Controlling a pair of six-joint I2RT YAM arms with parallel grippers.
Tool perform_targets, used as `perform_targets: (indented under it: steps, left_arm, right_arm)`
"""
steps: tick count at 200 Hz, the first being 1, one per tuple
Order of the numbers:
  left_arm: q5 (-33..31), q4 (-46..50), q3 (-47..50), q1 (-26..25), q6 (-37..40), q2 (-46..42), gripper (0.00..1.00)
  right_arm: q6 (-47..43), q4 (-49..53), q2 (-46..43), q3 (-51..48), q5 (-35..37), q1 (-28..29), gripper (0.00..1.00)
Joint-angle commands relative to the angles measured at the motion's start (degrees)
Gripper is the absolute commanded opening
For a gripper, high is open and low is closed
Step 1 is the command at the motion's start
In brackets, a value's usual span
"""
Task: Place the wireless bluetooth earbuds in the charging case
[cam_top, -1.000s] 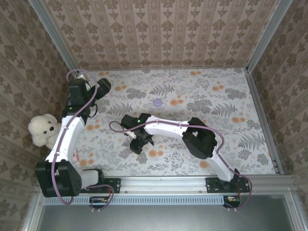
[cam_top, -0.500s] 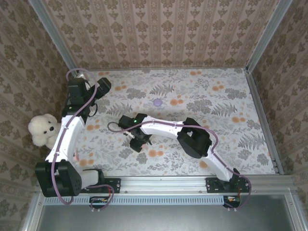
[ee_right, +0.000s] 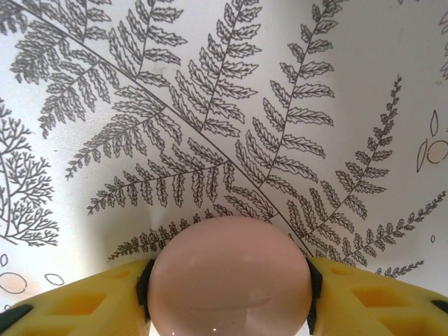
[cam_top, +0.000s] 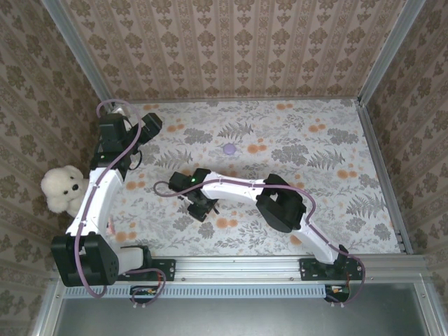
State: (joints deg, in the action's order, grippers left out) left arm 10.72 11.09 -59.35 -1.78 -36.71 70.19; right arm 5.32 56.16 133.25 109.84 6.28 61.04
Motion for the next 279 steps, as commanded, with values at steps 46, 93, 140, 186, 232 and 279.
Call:
perform_targets:
  steps: [46,93,140,186,232,279]
  left_arm:
    - [1.9,-1.2,-0.8,0.3,-0.6,1.3,1.00]
    - [1.5,1.0,-2.0,-3.1,2.4,5.3,1.00]
    - [4.2,-2.5,-0.1,-8.4,5.5,9.3,1.00]
    - [12.8,-14.0,4.4,-13.6,9.5,13.5,1.00]
    - [22.0,-25.3,6.8,-17.7,10.8,19.3,0.96]
    - [25.6,-41.2,9.5,-20.6,7.7,24.5,0.91]
  right_arm:
    - [8.8,0.5,-4.7,-1.0,-2.3,-2.6,0.45]
    - [17.1,-6.7,-12.9,-5.2,-5.9,-9.3,0.44]
    - [27.7,-17.1,-20.4,-12.8,-9.7,-20.1,0.44]
    - [37.3,-28.3,-23.8,-19.1,-15.1,-29.8,0.45]
    - [45.6,-36.5,-24.6,-21.7,-19.2,-34.6,0.45]
    - [53.9,-43.7,-24.9,-24.1,-21.0,-36.0,0.46]
